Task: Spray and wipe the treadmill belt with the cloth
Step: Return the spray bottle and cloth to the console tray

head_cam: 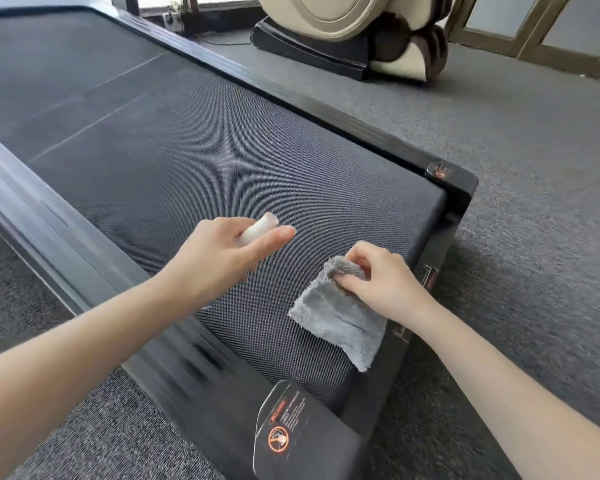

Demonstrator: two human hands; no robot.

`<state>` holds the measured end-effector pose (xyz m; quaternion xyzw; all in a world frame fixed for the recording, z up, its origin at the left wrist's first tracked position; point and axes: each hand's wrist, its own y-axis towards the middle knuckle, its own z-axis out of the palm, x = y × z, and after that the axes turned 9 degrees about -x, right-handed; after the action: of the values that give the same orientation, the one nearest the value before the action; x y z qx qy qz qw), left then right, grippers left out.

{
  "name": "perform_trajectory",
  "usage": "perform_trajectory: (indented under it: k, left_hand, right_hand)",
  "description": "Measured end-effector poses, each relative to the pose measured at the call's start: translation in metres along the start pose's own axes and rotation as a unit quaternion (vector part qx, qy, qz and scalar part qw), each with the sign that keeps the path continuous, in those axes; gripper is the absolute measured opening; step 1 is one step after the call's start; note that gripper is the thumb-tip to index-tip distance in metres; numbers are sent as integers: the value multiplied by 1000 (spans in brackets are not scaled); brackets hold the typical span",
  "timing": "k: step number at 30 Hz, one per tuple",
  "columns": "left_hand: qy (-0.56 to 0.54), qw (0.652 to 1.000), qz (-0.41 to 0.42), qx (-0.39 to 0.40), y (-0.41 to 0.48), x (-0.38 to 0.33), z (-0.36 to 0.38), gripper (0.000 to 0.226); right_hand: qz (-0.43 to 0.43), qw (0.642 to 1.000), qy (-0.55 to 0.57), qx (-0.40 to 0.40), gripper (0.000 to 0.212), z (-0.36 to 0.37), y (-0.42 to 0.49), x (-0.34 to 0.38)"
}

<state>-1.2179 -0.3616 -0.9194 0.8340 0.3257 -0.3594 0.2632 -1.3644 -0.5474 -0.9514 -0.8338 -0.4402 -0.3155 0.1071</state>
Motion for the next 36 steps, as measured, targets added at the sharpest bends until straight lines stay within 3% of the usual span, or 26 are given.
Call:
perform_trajectory:
  k: [5, 7, 18, 27, 36]
  left_hand:
    - [18, 998, 17, -52, 8, -3, -2, 36]
    - [18, 997, 22, -69, 13, -4, -4, 27]
    - [-56, 989, 30, -133, 81, -37, -35, 23]
    - [-93, 980, 6, -175, 143, -94, -56, 19]
    - [-127, 978, -38, -164, 182, -236, -133, 22]
  right_hand:
    - [-33, 996, 18, -80, 19, -17, 18, 23]
    - [-51, 992, 34, -113, 19, -24, 27, 34]
    - [-90, 974, 88, -190, 19, -63, 94, 95]
    - [-26, 961, 150, -231, 25, -132, 155, 134]
    - [118, 939, 253, -201, 17, -270, 156, 208]
